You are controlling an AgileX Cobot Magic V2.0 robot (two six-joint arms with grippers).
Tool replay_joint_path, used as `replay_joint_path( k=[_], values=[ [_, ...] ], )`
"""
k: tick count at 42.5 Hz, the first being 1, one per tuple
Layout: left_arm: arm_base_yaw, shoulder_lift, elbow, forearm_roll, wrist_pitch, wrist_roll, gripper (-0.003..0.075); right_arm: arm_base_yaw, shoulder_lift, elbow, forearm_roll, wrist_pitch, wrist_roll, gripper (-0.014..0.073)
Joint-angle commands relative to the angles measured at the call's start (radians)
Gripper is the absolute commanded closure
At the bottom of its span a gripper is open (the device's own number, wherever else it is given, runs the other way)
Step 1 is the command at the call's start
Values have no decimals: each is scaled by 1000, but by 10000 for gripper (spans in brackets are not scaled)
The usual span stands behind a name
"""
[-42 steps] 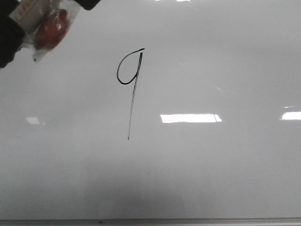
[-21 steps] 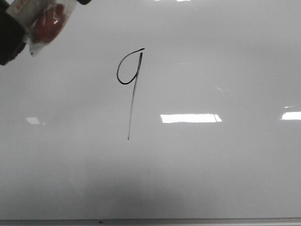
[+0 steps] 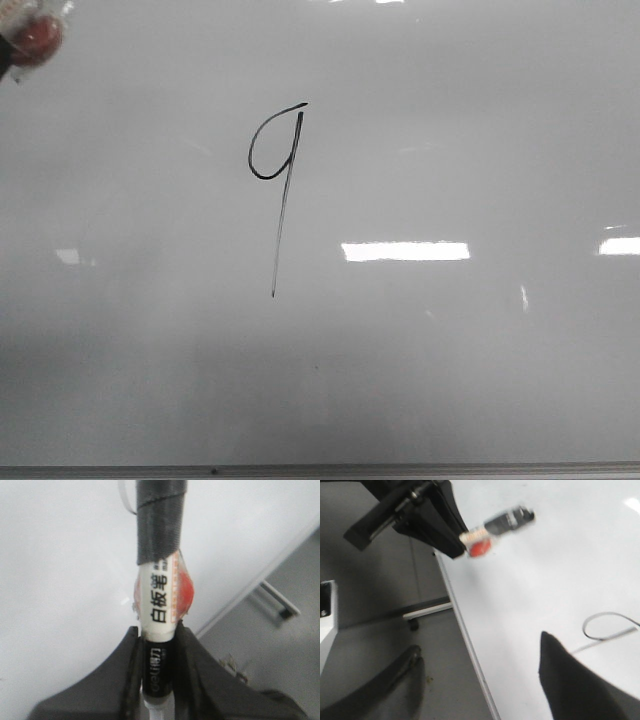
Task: Write number 9 on whiteboard
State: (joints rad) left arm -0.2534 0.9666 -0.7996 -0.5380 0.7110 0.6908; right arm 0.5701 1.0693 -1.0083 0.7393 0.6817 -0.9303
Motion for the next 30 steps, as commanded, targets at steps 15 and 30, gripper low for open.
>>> replay_joint_path(
  k=[15,30],
  values=[
    [222,-6,220,-105,-552,-98,739,-234,-616,541,35,-390,185,550],
    [222,208,257,-127,-835,-98,739,-239,-719,668,35,-473,183,614]
  ],
)
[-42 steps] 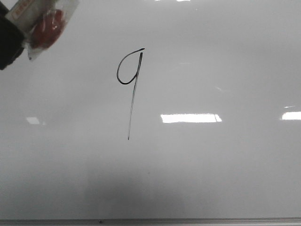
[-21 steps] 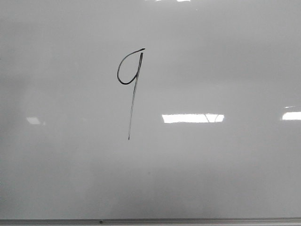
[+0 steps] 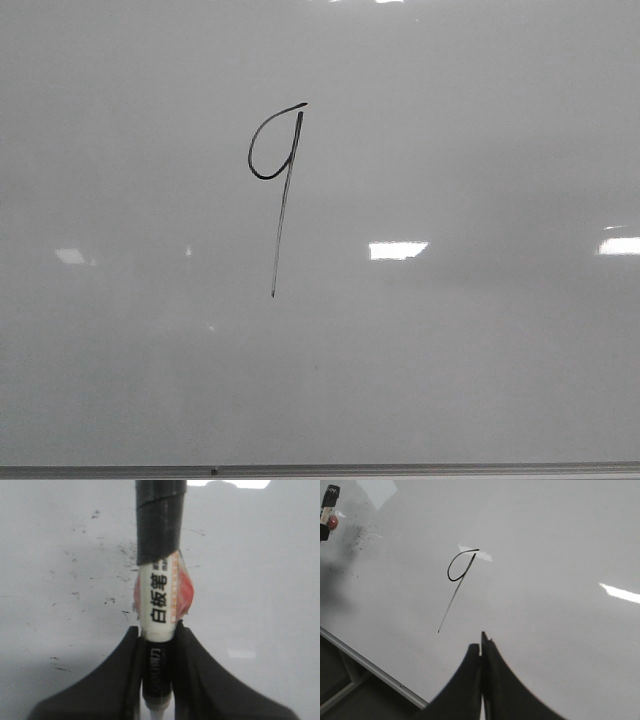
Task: Write number 9 on whiteboard
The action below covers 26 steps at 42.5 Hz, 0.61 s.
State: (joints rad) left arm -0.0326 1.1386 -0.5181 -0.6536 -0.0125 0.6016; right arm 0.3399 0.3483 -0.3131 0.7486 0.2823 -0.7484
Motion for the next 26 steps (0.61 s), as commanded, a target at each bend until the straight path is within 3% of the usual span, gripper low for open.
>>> replay_joint_path(
  k=[1,10,26],
  values=[
    [1,60,-25,-12,-122,-9,738,-9,2,-27,26,-73,1,614],
    [1,206,-45,-3,-158,-9,739,-9,2,-27,26,-69,1,614],
    [1,292,-91,38,-185,-9,726,-9,2,-27,26,-67,1,614]
  ],
)
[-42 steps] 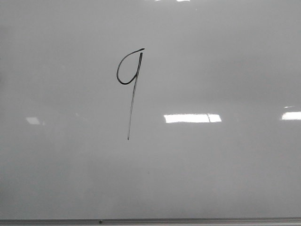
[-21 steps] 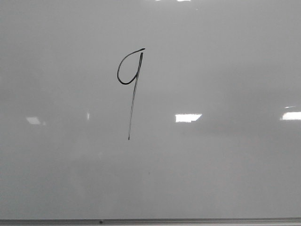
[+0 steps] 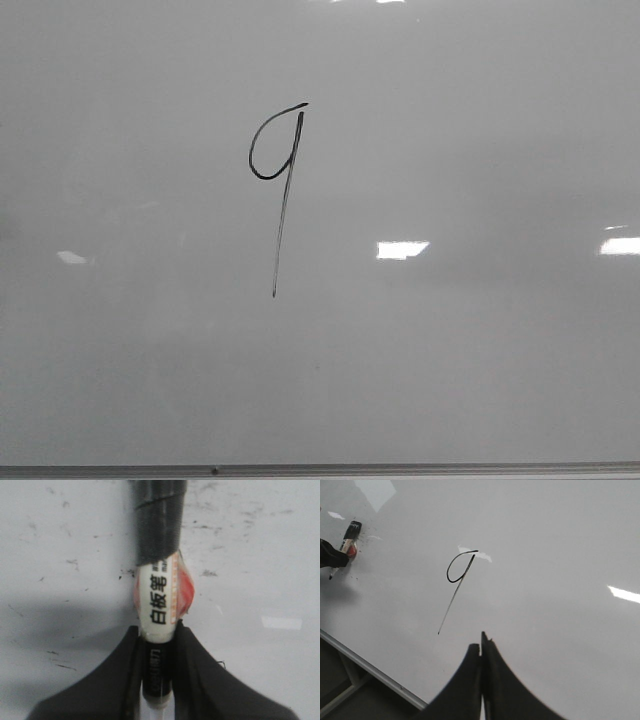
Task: Write number 9 on whiteboard
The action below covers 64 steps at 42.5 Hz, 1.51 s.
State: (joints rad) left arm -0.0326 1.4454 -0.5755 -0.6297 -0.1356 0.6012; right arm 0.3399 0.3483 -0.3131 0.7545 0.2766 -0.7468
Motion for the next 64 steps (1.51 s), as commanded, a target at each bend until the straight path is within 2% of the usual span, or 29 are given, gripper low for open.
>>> replay_joint_path(
  k=[1,10,24,33,38,47,55,59,64],
  values=[
    [1,-15,-34,14,-62,-9,718,-9,2,-27,20,-61,-1,614],
    [1,-15,-34,14,-62,-9,594,-9,2,-27,20,-60,-1,614],
    [1,-13,-34,20,-60,-9,540,-9,2,-27,20,-60,-1,614],
    [1,-16,-34,20,-58,-9,365,-9,2,-27,20,-60,-1,614],
    [1,-26,-34,20,-58,-9,318,-9,2,-27,20,-59,-1,614],
    [1,-111,-34,20,-34,-2,319,-9,2,-28,20,-61,-1,614],
    [1,-326,-34,44,106,-2,329,-9,2,-28,20,-61,-1,614],
    [1,-446,-32,46,190,-2,398,-9,2,-28,20,-61,-1,614],
    [1,-597,1,46,243,-2,564,-9,2,-28,20,-60,-1,614]
  ],
)
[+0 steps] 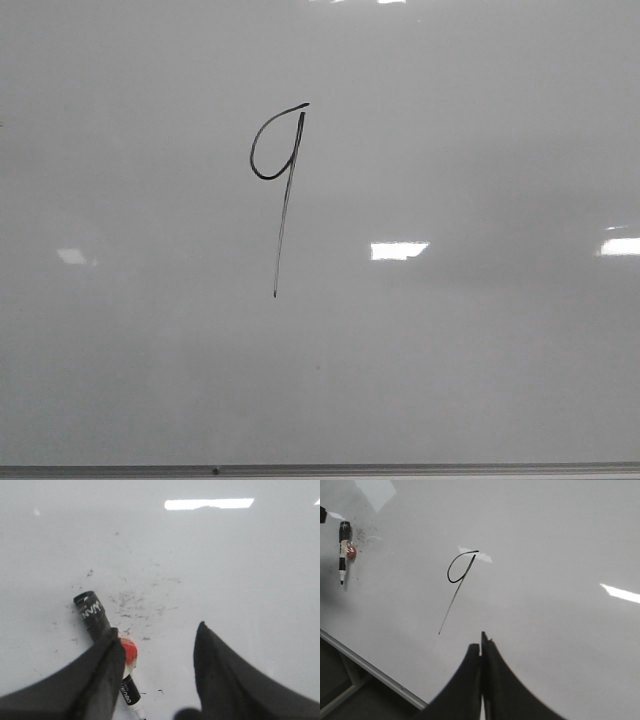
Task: Write number 9 on whiteboard
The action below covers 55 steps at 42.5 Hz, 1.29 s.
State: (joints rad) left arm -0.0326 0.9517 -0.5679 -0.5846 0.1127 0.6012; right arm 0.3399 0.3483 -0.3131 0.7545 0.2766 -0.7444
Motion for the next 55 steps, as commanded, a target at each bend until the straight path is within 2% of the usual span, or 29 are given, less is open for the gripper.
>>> replay_joint_path(
  k=[1,5,12,20,46,49,51,54,55],
  values=[
    [1,-128,3,1,-2,-2,599,-9,2,-28,20,-60,-3,614],
    [1,-238,43,3,35,-2,741,-9,2,-28,20,-60,-3,614],
    [1,-401,85,4,102,-2,739,-9,2,-28,20,-60,-3,614],
    [1,-493,90,4,111,-2,739,-9,2,-28,20,-60,-3,614],
    [1,-496,92,4,111,-2,739,-9,2,-28,20,-60,-3,614],
    [1,-496,101,12,77,-4,739,-9,2,-28,20,-60,-3,614],
    [1,-509,109,56,69,-35,739,-9,2,-28,20,-60,-3,614],
    [1,-548,133,211,69,-196,739,-9,2,-28,20,-60,-3,614],
    [1,-569,150,286,69,-295,739,-9,2,-28,20,-60,-3,614]
  ],
)
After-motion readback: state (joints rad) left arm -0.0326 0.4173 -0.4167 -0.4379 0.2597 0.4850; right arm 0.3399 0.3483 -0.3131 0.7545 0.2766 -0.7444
